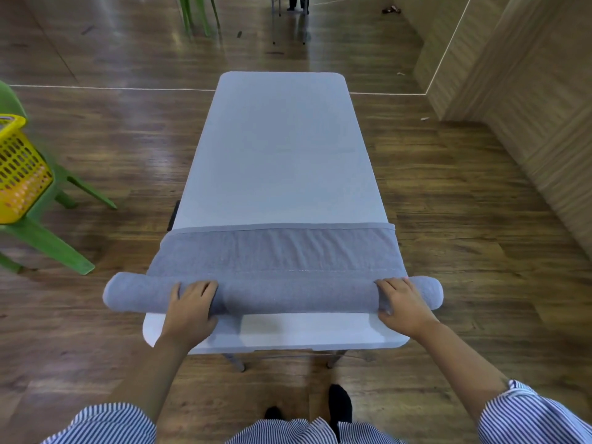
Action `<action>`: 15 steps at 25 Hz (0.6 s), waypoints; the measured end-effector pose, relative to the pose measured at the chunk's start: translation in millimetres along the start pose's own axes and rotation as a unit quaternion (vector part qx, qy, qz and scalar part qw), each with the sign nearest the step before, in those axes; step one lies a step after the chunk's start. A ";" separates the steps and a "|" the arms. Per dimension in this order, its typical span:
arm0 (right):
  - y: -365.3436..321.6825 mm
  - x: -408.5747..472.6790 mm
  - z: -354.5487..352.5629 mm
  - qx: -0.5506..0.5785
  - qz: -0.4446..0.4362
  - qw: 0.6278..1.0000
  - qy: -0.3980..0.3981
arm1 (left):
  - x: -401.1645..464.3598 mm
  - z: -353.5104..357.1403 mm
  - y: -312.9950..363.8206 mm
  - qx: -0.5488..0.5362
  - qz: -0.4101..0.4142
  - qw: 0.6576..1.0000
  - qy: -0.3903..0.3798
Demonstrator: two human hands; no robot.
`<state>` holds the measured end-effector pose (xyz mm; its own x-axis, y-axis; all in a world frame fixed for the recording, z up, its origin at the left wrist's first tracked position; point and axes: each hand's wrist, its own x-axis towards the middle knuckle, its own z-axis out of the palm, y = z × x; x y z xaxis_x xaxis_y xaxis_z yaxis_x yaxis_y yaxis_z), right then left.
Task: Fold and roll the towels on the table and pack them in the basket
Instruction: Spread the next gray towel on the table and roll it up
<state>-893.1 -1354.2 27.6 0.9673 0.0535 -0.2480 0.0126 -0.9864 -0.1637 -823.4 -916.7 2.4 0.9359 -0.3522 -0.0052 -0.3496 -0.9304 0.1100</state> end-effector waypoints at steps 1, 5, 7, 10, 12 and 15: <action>1.8 1.6 -1.4 0.009 0.000 1.000 -0.006 | -1.1 -1.1 -0.6 -0.002 0.005 1.000 -0.002; 8.1 8.4 -14.4 0.054 0.020 0.997 -0.056 | 1.5 -11.6 -7.7 -0.020 0.031 0.999 -0.007; 8.1 10.0 -15.4 0.047 0.011 0.998 -0.038 | 5.6 -16.0 -9.1 -0.023 0.020 1.000 0.004; 2.7 13.0 -11.1 0.041 -0.039 0.997 0.049 | 8.7 -18.6 -4.1 -0.025 0.020 0.999 0.016; -2.6 12.9 -11.2 0.039 -0.045 0.998 0.038 | 7.0 -14.6 -2.8 -0.020 0.045 0.999 0.006; -10.2 10.3 -6.6 0.009 -0.020 0.999 -0.046 | 6.4 -7.2 -2.5 -0.016 0.028 0.999 -0.030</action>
<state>-881.7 -1344.5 33.0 0.9386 0.1077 -0.3278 0.0454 -0.9803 -0.1920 -816.2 -915.8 9.2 0.9104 -0.4097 -0.0584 -0.3985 -0.9059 0.1432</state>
